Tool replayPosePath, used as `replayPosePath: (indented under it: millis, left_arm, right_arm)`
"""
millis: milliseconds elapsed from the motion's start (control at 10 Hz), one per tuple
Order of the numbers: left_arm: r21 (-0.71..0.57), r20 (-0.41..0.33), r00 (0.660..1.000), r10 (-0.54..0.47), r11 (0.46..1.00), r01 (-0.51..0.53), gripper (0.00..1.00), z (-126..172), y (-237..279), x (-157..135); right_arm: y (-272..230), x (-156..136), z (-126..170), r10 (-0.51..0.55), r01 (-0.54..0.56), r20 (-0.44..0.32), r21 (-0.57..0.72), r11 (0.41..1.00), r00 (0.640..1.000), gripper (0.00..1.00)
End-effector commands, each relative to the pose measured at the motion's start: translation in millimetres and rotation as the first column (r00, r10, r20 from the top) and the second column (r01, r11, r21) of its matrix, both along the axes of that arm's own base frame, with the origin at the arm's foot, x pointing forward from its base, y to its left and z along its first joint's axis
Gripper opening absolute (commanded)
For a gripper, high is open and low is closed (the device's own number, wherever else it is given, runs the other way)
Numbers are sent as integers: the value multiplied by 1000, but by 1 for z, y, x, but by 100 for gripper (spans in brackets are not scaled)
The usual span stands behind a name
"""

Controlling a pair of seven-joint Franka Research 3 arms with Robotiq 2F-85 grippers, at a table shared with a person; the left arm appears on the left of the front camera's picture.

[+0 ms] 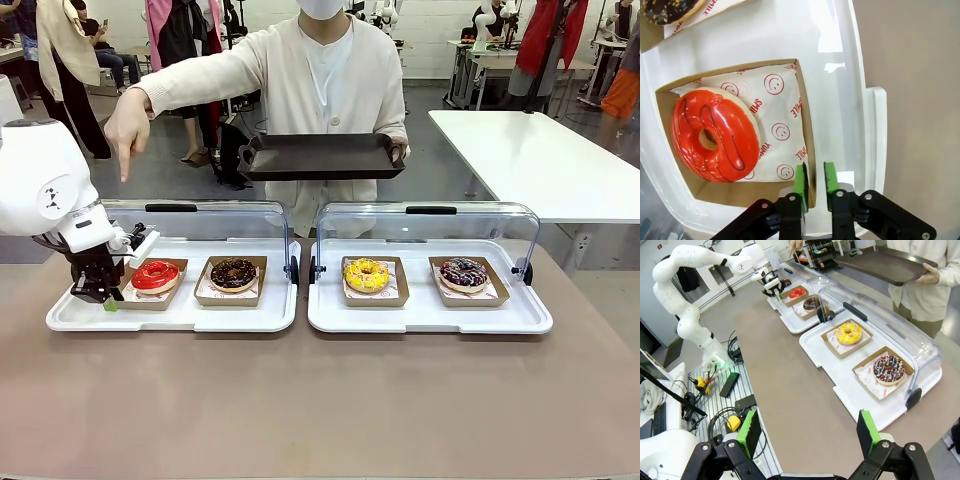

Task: Provide the desired donut to the person.
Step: Pick up and lift the Paper togo box containing the Donut pointed at by the person.

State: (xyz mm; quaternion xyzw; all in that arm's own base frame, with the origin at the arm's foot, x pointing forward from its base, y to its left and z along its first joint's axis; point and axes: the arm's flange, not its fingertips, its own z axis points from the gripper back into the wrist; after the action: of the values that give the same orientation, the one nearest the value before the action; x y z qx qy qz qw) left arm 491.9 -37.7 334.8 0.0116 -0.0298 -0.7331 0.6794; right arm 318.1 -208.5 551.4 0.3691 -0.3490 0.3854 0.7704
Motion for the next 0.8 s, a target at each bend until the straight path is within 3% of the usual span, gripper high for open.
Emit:
replayPosePath:
  millis: [0,500,700]
  left_arm:
    - [-26,-15,1000,-22,999,22,0,-3,2,0]
    - [-28,-31,999,-36,999,36,0,-4,2,-1]
    - [-12,-49,998,-50,999,49,0,15,-1,-10]
  right_arm:
    - [0,0,0,6,-6,9,12,1000,1000,100]
    - [0,0,0,6,-6,9,12,1000,1000,100]
    - [0,0,0,6,-6,9,12,1000,1000,100]
